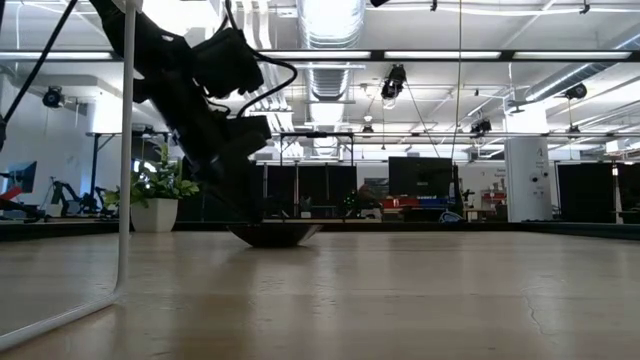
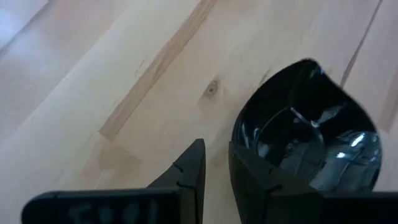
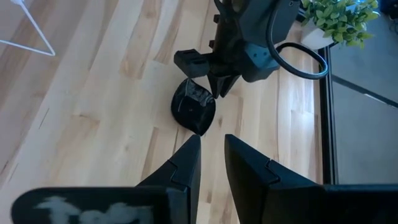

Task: Pick & Place Mini shaped plates
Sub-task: Stack the black leaf shaped plate on top of the other black leaf shaped plates on the shelf

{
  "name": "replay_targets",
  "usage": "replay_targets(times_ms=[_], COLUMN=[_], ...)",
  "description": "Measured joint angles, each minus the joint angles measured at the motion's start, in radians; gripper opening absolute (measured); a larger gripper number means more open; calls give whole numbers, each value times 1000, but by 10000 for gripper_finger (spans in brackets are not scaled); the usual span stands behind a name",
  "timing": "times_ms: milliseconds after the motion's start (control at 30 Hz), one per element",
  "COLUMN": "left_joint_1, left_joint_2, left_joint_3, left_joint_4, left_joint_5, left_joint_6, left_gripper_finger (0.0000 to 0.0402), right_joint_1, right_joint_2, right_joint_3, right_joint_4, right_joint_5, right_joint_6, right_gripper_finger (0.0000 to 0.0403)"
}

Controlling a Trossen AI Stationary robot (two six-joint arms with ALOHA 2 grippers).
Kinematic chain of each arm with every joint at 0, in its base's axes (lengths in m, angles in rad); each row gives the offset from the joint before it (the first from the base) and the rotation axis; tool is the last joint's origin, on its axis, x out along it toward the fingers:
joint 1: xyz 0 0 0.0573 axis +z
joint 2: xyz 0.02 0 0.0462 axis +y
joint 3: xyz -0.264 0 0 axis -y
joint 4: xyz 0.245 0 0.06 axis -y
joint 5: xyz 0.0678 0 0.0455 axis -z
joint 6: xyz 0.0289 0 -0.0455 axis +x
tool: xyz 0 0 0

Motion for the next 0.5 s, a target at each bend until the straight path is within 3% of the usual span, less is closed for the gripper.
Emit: replay_targets(times_ms=[500], left_joint_1=[0], left_joint_2=[15], left_joint_3=[6], left_joint_4=[25], left_joint_5=[36], left_joint_6=[0], left_gripper_finger=[64], right_joint_1=[0], right_joint_2=[0], right_joint_3=[0], right_joint_4=[2], right_joint_5=[0], right_joint_6=[0], right_gripper_finger=[68])
